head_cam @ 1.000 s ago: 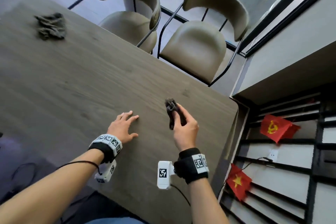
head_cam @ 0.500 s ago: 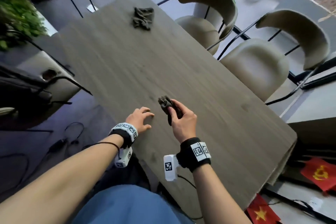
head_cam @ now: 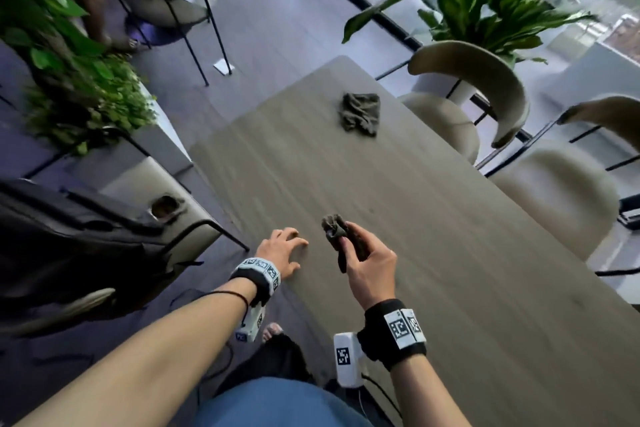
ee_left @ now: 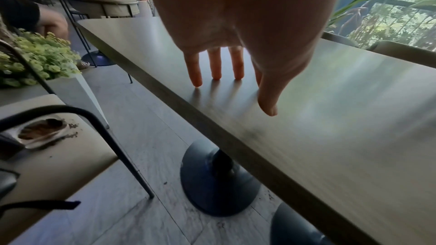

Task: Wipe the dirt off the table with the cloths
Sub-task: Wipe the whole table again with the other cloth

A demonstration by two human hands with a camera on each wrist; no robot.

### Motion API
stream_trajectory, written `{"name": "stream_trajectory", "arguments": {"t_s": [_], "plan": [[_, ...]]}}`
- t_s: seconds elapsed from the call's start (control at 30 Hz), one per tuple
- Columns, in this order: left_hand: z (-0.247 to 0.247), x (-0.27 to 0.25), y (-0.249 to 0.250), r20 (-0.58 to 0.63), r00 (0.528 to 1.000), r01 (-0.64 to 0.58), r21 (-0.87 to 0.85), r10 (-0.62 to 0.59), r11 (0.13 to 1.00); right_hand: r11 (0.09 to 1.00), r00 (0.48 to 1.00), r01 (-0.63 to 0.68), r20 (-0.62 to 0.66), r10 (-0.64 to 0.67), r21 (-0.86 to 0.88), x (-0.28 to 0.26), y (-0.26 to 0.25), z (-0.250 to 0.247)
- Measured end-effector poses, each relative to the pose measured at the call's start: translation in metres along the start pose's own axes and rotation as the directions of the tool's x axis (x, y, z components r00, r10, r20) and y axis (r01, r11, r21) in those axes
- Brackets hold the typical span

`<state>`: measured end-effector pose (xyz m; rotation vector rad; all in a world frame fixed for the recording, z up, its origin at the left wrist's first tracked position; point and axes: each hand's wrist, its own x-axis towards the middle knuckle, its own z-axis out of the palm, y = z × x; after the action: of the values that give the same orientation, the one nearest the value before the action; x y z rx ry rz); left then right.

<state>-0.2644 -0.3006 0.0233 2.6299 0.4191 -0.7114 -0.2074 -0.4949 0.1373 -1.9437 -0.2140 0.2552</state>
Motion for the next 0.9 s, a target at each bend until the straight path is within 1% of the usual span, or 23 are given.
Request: {"name": "stream_trajectory", "arguments": {"t_s": [0.1, 0.17, 0.27, 0.33, 0.4, 0.47, 0.57, 0.63, 0.73, 0.83, 0.9], "plan": [[-0.03, 0.024, -0.027, 0.011, 0.998, 0.063, -0.02, -0.063, 0.998, 0.998, 0.999, 0.038, 0.033, -0.037, -0.046, 0.031, -0.015, 0.015], [-0.048, 0.044, -0.042, -0.009, 0.995, 0.099, -0.031, -0.099, 0.995, 0.991, 0.995, 0.089, 0.059, -0.084, -0.098, 0.057, -0.023, 0.02], [-0.073, 0.074, -0.058, -0.028, 0.989, 0.147, -0.03, -0.148, 0.989, 0.971, 0.984, 0.169, 0.093, -0.155, -0.168, 0.101, -0.027, 0.025], [-0.084, 0.091, -0.064, -0.023, 0.984, 0.173, -0.057, -0.174, 0.983, 0.961, 0.979, 0.194, 0.103, -0.177, -0.197, 0.13, -0.026, 0.033], [-0.09, 0.106, -0.065, -0.029, 0.981, 0.191, -0.081, -0.194, 0.978, 0.957, 0.979, 0.188, 0.121, -0.164, -0.22, 0.16, -0.023, 0.05], [-0.095, 0.117, -0.064, -0.028, 0.979, 0.199, -0.062, -0.201, 0.978, 0.955, 0.979, 0.173, 0.145, -0.141, -0.243, 0.187, -0.022, 0.074], [-0.101, 0.131, -0.06, -0.029, 0.985, 0.171, -0.019, -0.171, 0.985, 0.962, 0.982, 0.133, 0.166, -0.095, -0.237, 0.224, -0.019, 0.114], [-0.109, 0.14, -0.059, 0.002, 0.988, 0.151, -0.021, -0.151, 0.988, 0.964, 0.986, 0.091, 0.161, -0.052, -0.25, 0.254, -0.016, 0.144], [-0.114, 0.147, -0.058, 0.079, 0.987, 0.144, -0.008, -0.142, 0.99, 0.95, 0.986, 0.06, 0.167, -0.009, -0.305, 0.297, -0.007, 0.192], [-0.117, 0.146, -0.053, 0.097, 0.981, 0.168, -0.007, -0.166, 0.986, 0.934, 0.98, 0.057, 0.199, 0.015, -0.352, 0.331, -0.001, 0.238], [-0.119, 0.145, -0.052, 0.109, 0.97, 0.227, -0.092, -0.217, 0.97, 0.928, 0.978, 0.075, 0.21, 0.004, -0.366, 0.346, 0.001, 0.261]]}}
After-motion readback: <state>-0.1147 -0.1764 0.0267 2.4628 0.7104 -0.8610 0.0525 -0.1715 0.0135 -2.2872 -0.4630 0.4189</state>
